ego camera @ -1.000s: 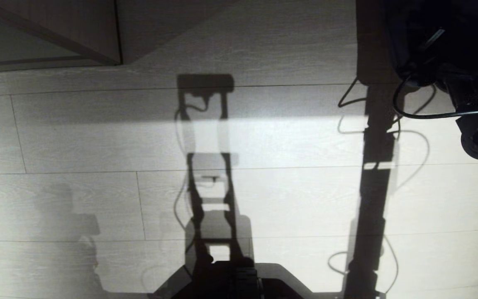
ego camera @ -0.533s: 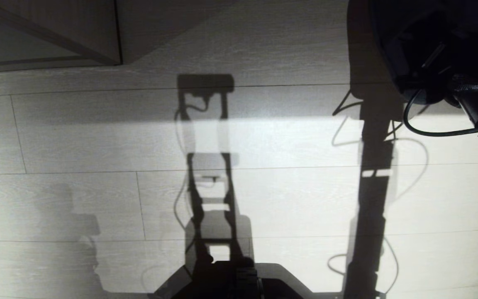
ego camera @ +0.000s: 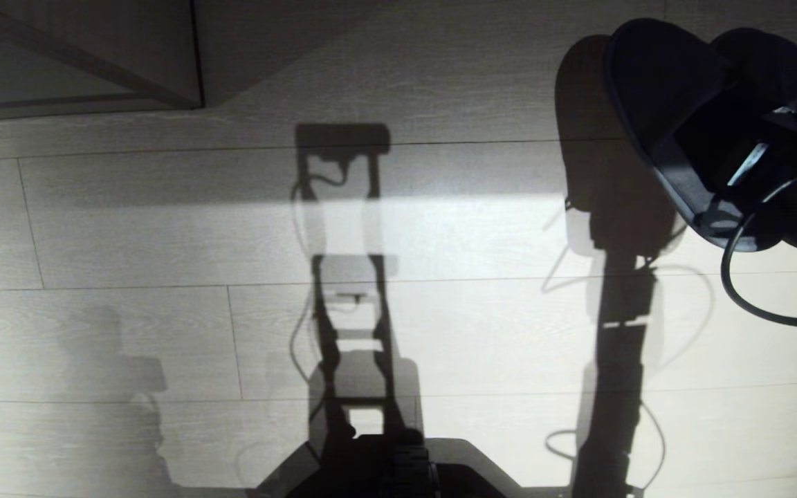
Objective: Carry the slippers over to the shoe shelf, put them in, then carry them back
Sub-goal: Place the slippers into the shoe cabinet
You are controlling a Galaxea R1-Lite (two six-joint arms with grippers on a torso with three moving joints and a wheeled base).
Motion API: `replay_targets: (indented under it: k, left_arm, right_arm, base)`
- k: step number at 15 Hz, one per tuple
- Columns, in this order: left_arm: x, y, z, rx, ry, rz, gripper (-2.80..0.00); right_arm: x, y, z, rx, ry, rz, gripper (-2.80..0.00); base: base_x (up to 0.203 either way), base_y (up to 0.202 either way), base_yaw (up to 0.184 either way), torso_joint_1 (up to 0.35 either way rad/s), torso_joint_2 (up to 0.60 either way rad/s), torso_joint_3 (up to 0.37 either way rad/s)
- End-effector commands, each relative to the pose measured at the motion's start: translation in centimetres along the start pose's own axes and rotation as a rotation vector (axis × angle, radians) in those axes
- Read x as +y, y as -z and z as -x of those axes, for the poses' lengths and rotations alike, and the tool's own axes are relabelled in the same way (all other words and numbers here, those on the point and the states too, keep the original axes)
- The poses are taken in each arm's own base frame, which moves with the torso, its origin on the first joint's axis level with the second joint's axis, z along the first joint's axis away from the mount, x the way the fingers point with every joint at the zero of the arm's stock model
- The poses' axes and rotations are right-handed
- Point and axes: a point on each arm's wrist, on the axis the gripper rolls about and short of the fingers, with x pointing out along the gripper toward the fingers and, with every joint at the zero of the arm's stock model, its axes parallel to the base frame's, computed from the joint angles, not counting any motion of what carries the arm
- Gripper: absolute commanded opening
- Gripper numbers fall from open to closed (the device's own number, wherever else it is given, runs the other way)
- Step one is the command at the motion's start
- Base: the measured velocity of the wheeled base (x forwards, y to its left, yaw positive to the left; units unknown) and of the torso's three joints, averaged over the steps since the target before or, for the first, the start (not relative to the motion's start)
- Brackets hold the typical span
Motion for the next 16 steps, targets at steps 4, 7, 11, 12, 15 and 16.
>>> replay_targets:
  k: [4,7,11,12,15,16]
  left_arm:
    - [0.0,0.0,0.0,0.0,0.0,0.001,-2.8]
    - [0.0,0.0,0.0,0.0,-0.001,0.001,-2.8]
    - [0.0,0.0,0.0,0.0,-0.001,0.001,-2.8]
    - [0.0,0.0,0.0,0.0,-0.001,0.001,-2.8]
    - [0.0,0.0,0.0,0.0,-0.001,0.001,-2.8]
    - [0.0,0.0,0.0,0.0,0.0,0.001,-2.8]
  right_arm:
    - [-0.9,-1.0,5.0,0.032,-0.009,0.014,-2.8]
    - [-1.9,-2.2,10.0,0.056,-0.017,0.018,-2.8]
    - [-3.3,-2.4,17.9,0.076,-0.049,0.049,-2.8]
    - [-3.6,-1.7,19.7,0.098,-0.054,0.06,-2.8]
    - [-4.0,1.7,23.9,0.207,-0.067,0.09,-2.8]
    - [-4.0,3.2,24.8,0.25,-0.067,0.098,-2.8]
  base:
    - [0.0,0.0,0.0,0.0,0.0,0.0]
    - [0.0,0.0,0.0,0.0,0.0,0.0]
    - [0.0,0.0,0.0,0.0,0.0,0.0]
    - [0.0,0.0,0.0,0.0,0.0,0.0]
    - [0.0,0.0,0.0,0.0,0.0,0.0]
    - [0.0,0.0,0.0,0.0,0.0,0.0]
